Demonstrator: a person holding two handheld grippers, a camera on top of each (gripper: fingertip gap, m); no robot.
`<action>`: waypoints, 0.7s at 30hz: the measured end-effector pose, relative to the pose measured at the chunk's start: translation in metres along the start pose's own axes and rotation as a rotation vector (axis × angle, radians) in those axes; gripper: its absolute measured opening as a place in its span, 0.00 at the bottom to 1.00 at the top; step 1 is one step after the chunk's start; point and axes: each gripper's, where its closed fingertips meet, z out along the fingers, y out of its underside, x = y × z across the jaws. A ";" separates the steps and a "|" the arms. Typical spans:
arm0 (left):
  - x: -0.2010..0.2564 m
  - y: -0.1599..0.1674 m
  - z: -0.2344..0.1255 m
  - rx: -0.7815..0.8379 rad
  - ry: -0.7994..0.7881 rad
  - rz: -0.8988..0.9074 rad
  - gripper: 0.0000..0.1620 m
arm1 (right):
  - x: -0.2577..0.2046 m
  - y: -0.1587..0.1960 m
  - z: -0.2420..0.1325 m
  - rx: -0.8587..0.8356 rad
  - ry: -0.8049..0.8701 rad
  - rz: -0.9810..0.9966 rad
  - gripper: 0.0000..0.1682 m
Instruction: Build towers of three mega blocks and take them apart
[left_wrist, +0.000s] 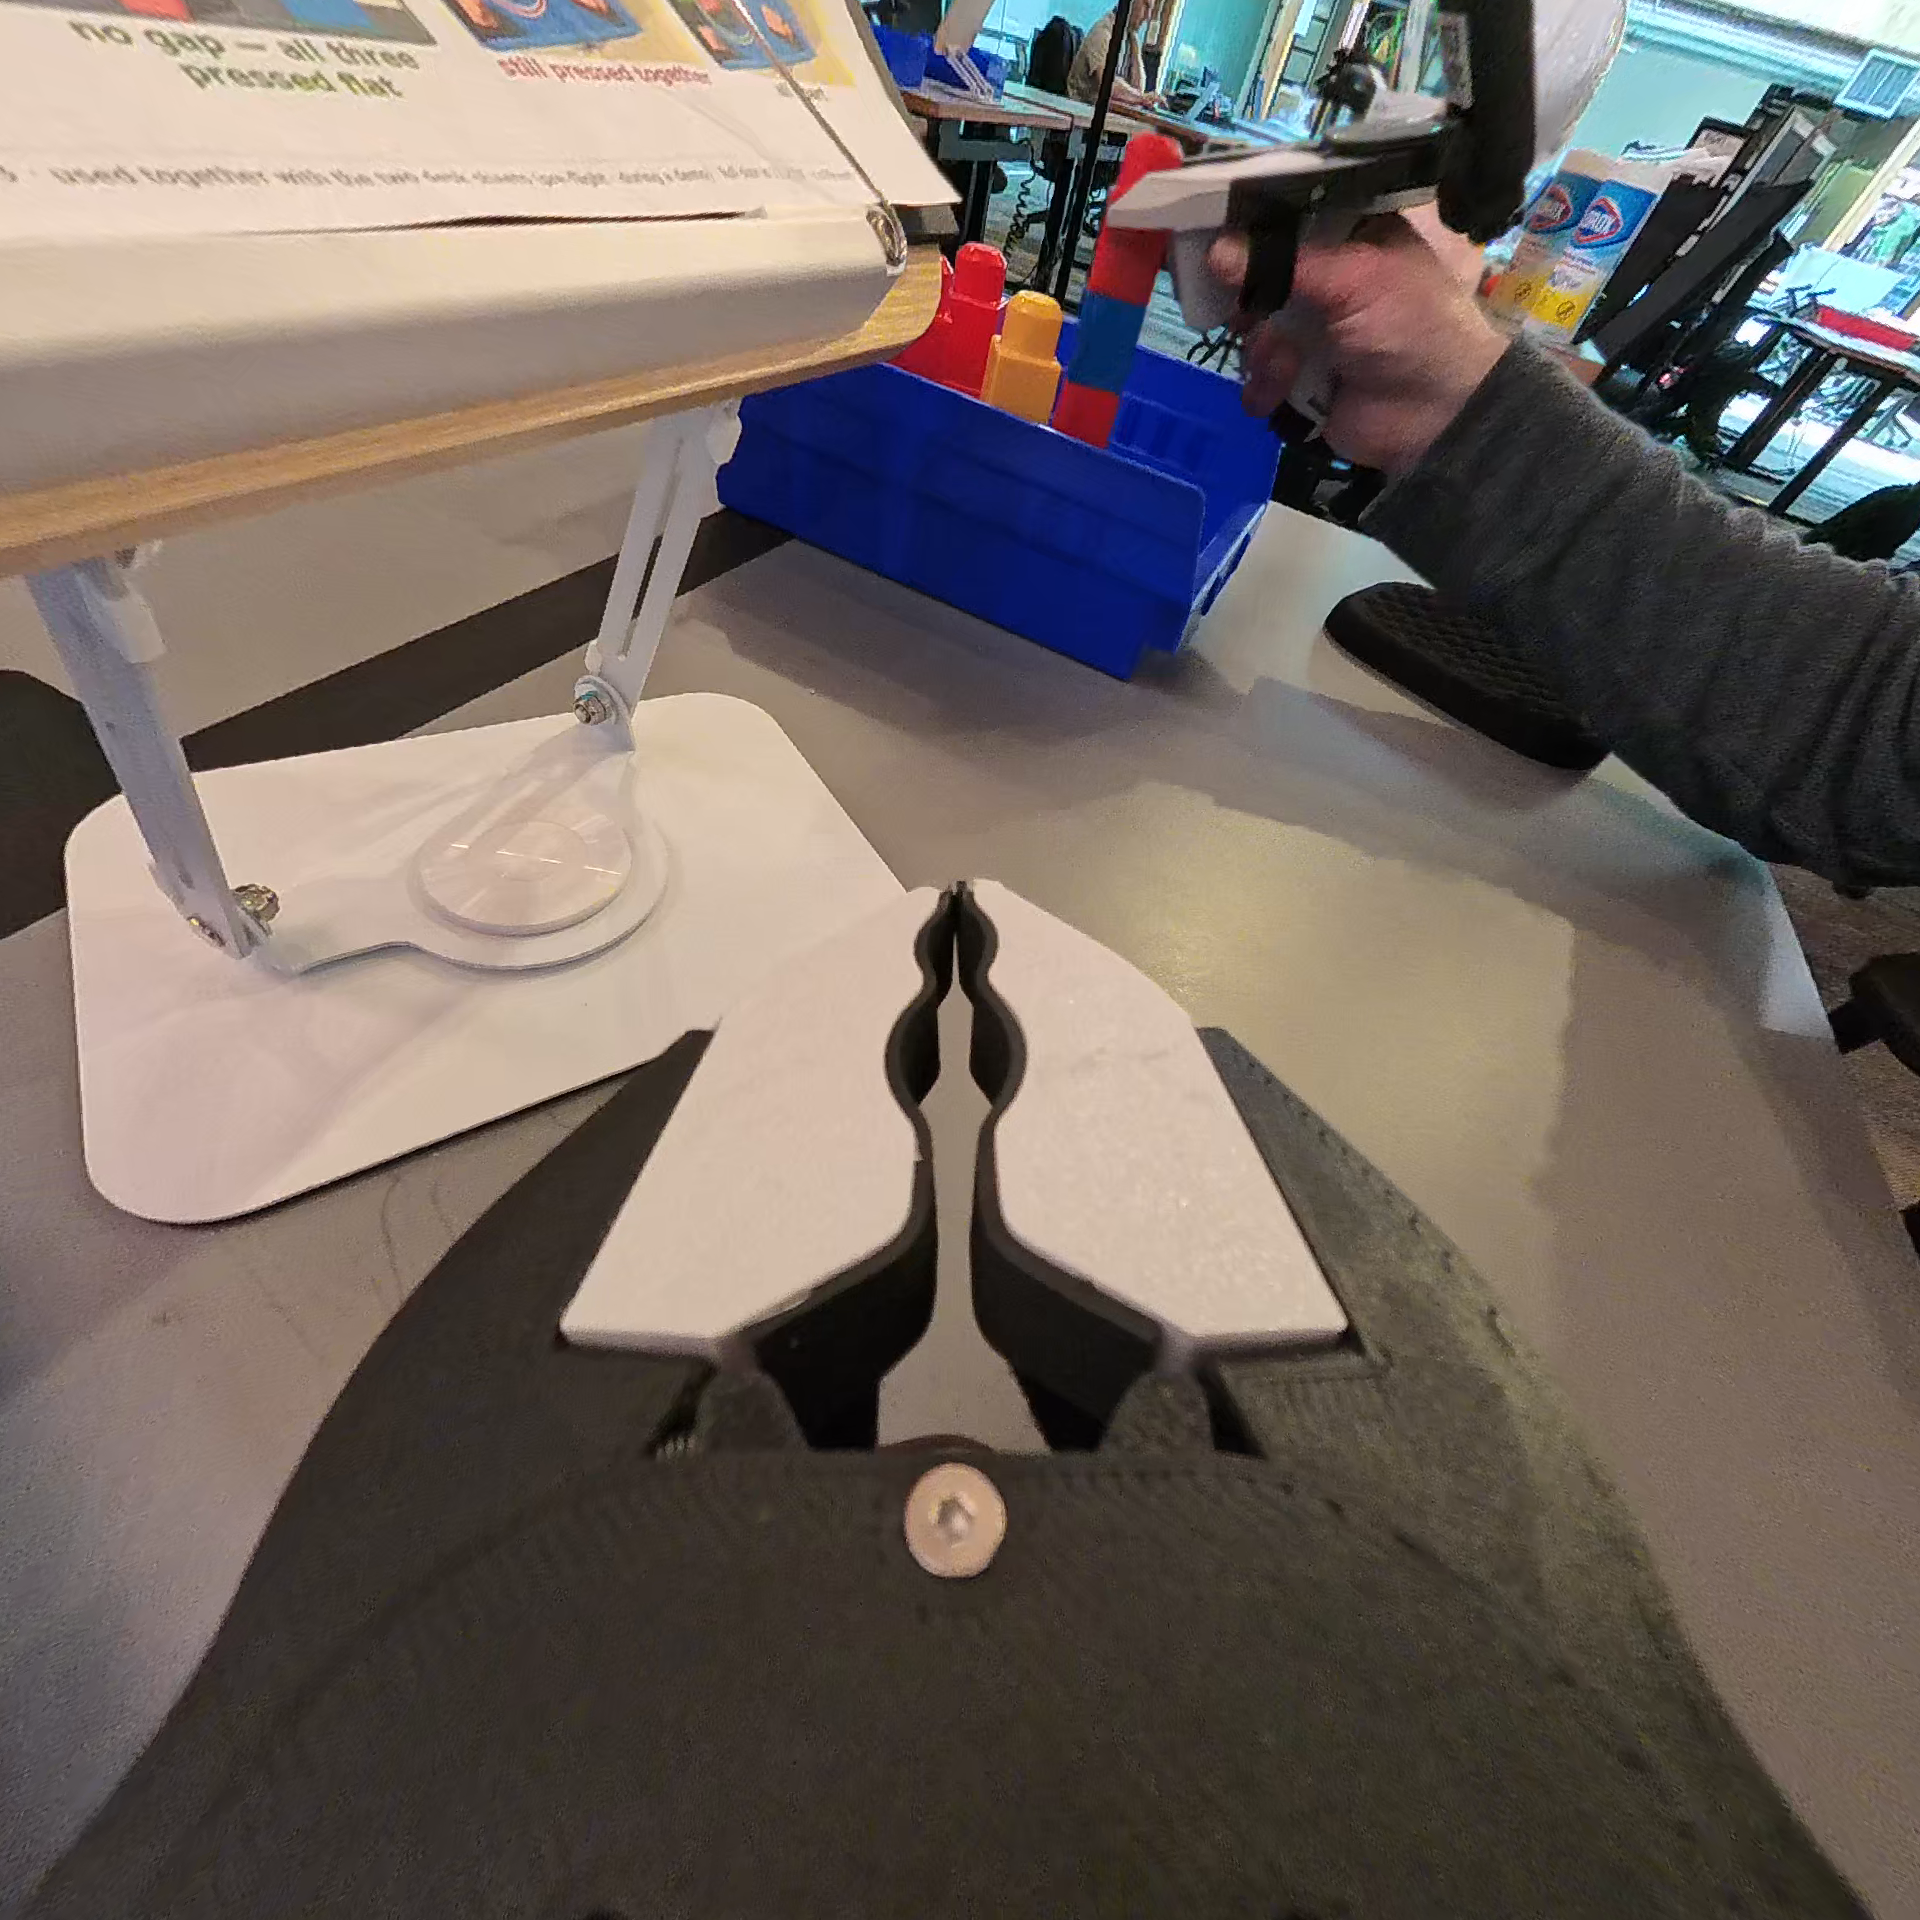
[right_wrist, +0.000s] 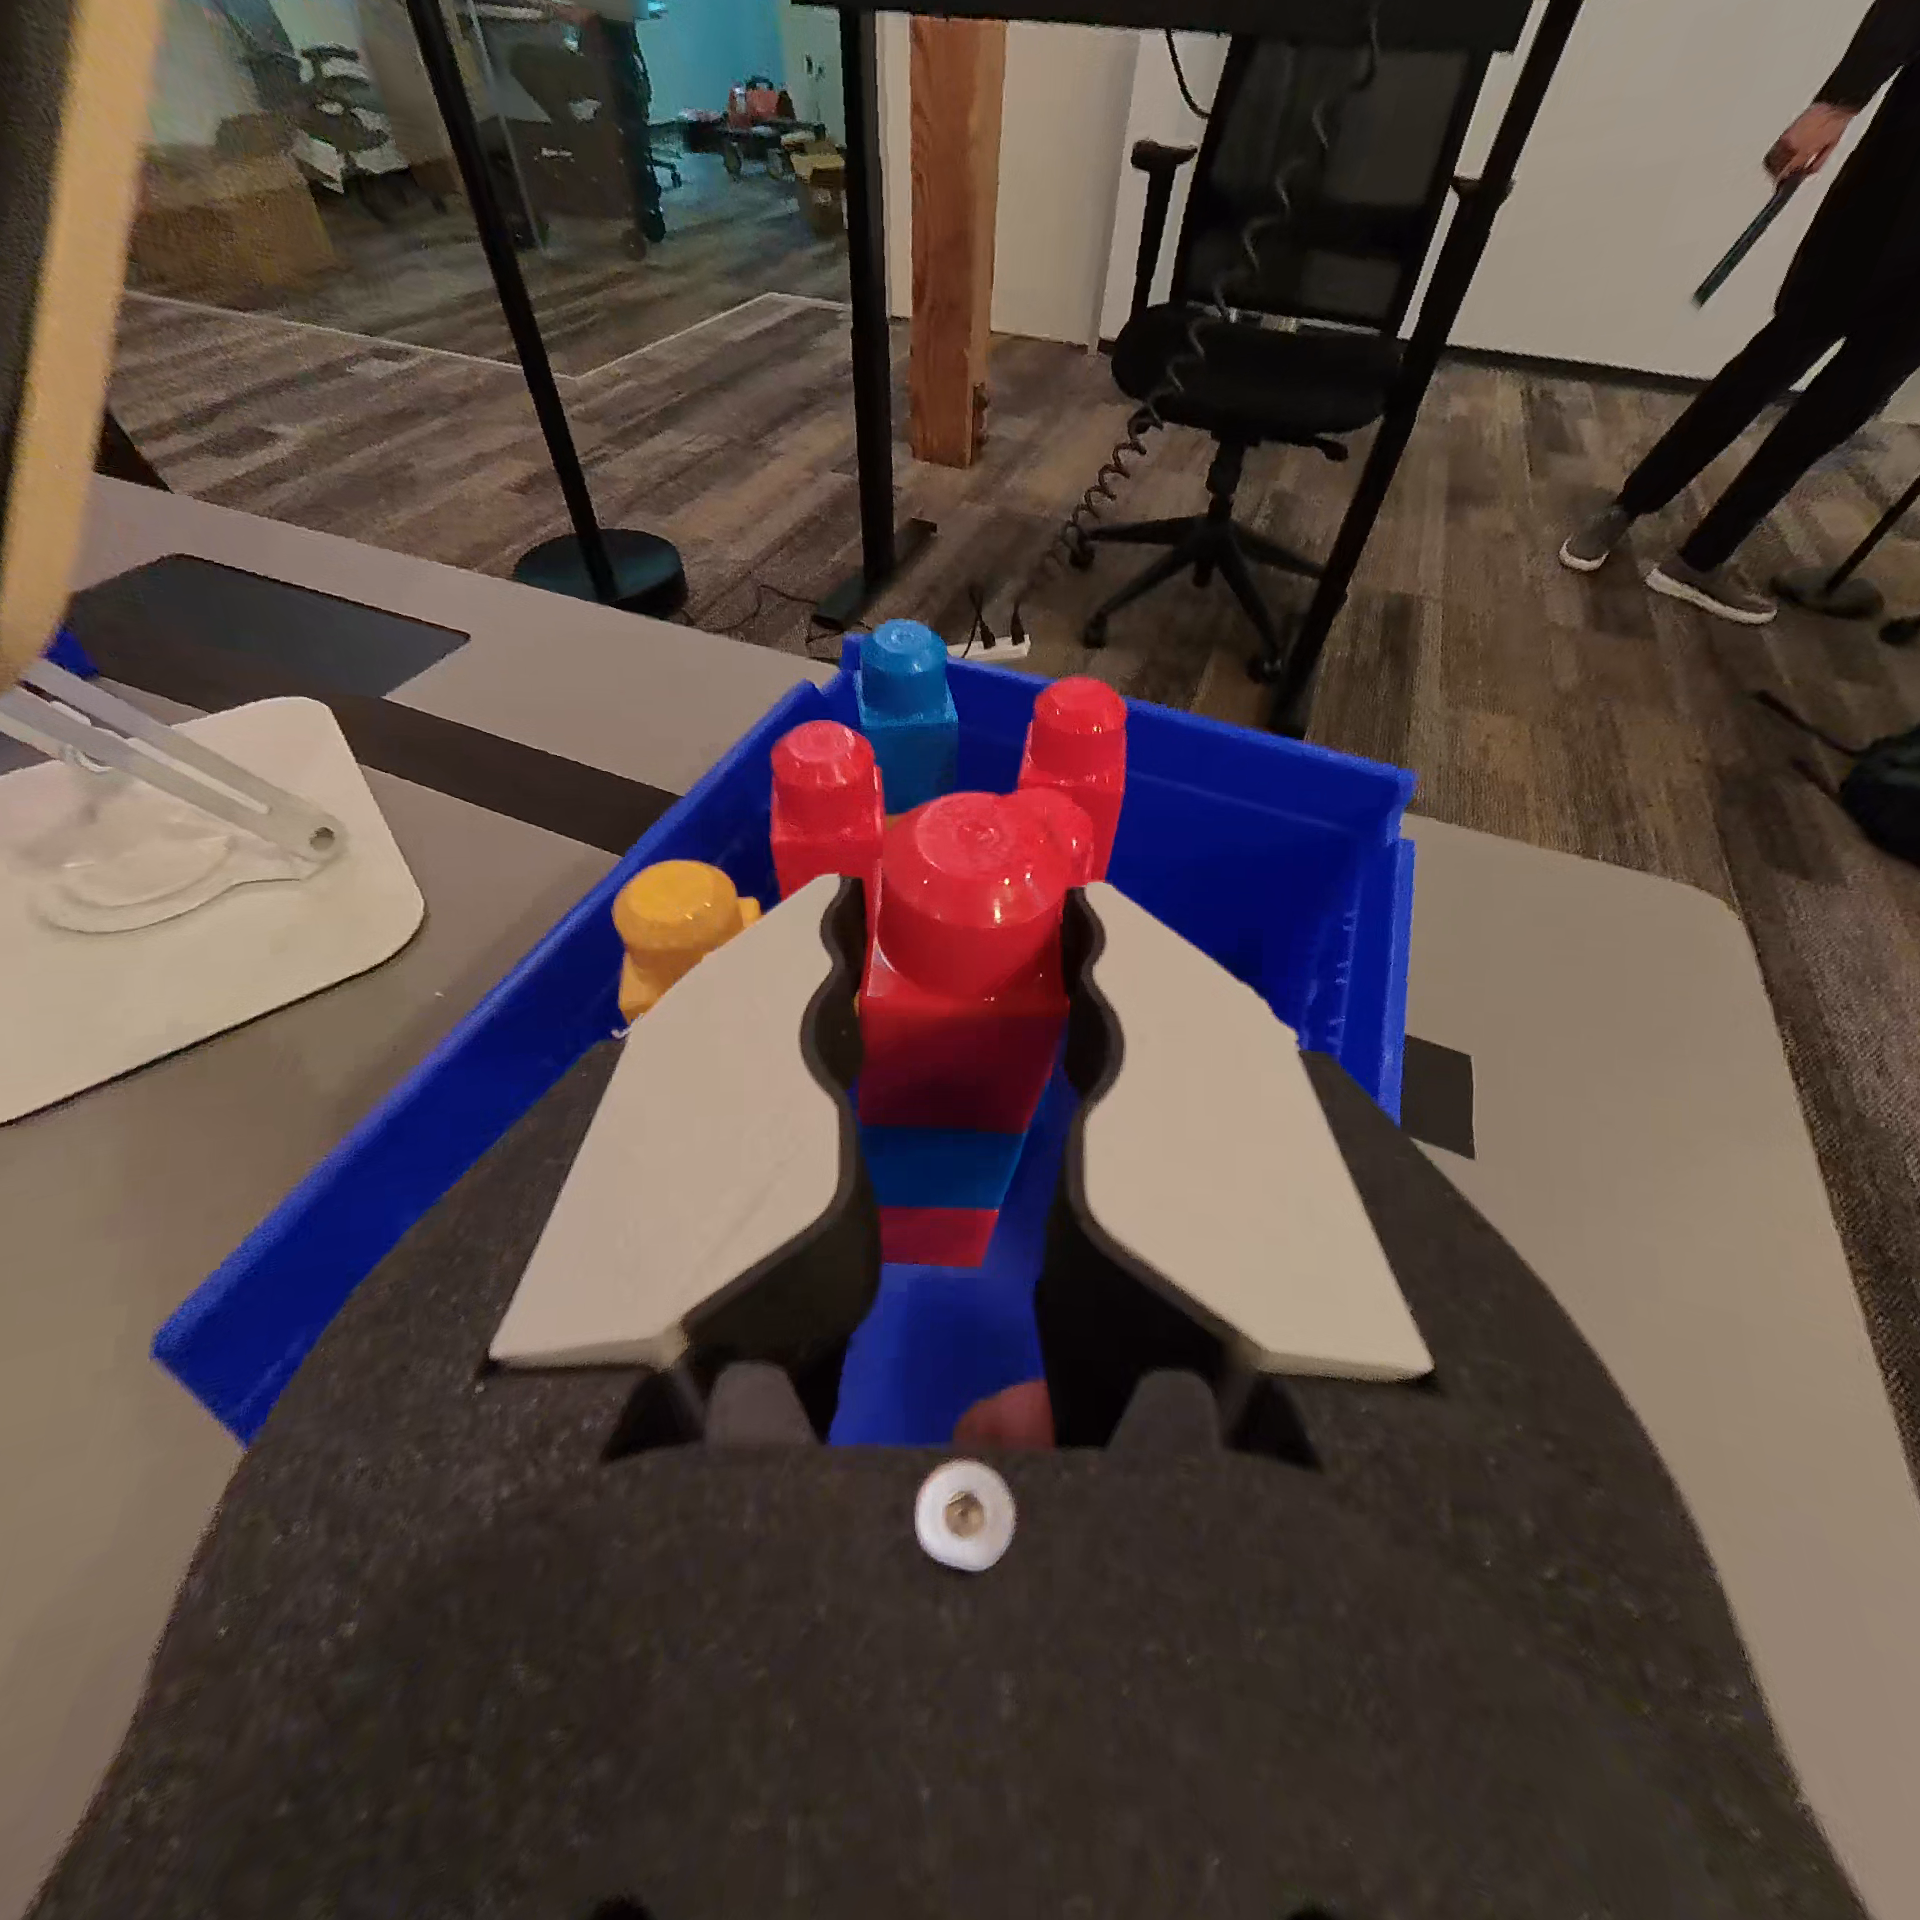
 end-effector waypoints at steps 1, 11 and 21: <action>0.000 0.001 0.001 -0.003 0.001 -0.003 0.00 | 0.002 0.005 0.004 -0.009 0.000 0.006 0.21; -0.006 0.008 0.001 -0.015 -0.007 -0.017 0.00 | 0.004 0.040 0.034 -0.086 -0.012 0.029 0.21; -0.007 0.010 0.002 -0.017 -0.005 -0.020 0.00 | -0.002 0.046 0.041 -0.126 -0.025 0.011 0.22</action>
